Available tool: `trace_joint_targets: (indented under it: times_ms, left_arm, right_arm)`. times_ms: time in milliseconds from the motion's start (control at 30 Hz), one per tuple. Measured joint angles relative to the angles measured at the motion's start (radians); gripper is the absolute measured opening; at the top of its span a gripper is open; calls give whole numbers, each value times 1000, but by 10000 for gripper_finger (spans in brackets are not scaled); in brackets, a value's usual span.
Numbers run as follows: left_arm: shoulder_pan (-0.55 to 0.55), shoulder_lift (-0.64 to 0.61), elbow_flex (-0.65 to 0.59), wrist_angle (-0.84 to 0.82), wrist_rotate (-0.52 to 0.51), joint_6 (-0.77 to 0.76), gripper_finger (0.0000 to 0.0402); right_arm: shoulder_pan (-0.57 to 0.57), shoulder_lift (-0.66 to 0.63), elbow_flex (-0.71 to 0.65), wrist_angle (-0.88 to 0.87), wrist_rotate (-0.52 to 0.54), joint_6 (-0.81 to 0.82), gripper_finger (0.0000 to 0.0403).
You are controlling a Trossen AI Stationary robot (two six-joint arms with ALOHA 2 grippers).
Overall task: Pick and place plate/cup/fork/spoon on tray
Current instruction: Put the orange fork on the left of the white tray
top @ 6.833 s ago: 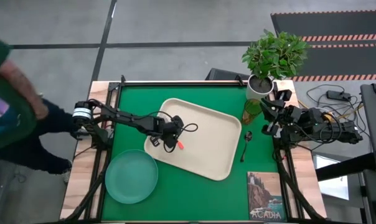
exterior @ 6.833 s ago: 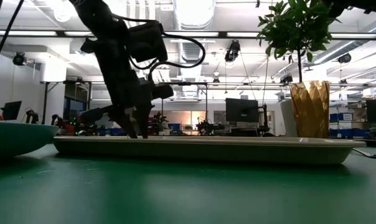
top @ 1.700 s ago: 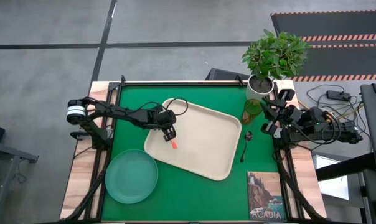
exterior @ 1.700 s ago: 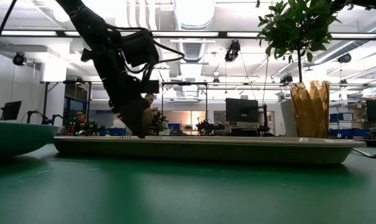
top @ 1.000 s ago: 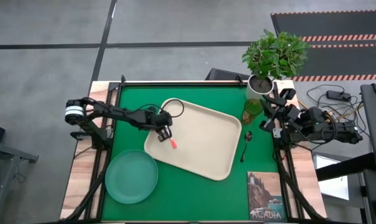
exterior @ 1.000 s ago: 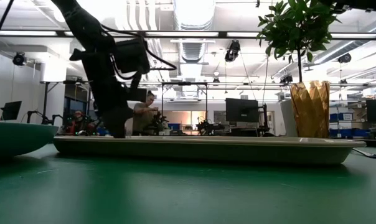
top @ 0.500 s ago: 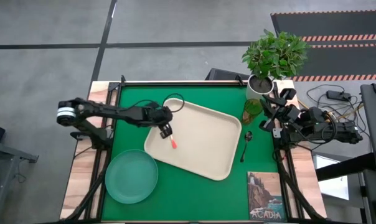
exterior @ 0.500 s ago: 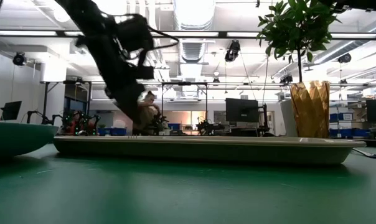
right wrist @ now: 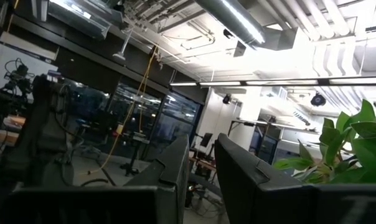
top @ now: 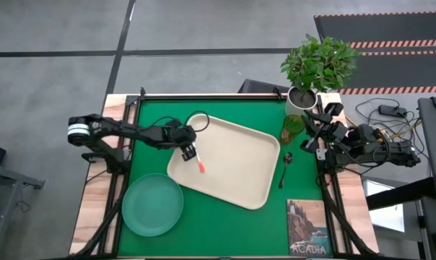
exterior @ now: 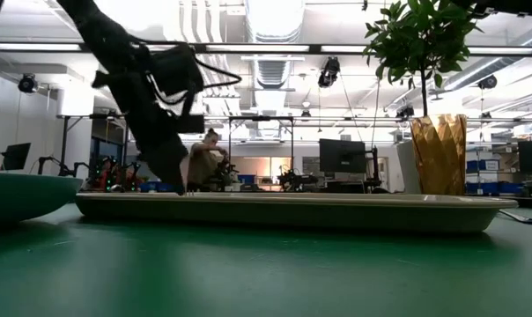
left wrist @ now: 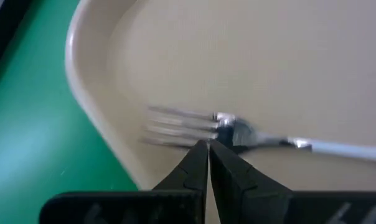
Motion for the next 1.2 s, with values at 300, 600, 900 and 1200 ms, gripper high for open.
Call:
trace_joint_targets:
  times_ms: [300,600,900,1200]
  left_arm:
    - [2,119,44,114,-17,26,0]
    - [-5,66,60,208,-9,90,0]
    - [-85,10,38,151,351,50,0]
    - [-111,41,18,111,323,14,0]
  right_arm:
    - [0,0,0,0,0,-1,68]
    - [0,0,0,-1,0,-2,68]
    - [0,0,0,-4,1,-9,68]
    - [0,0,0,-5,7,-9,68]
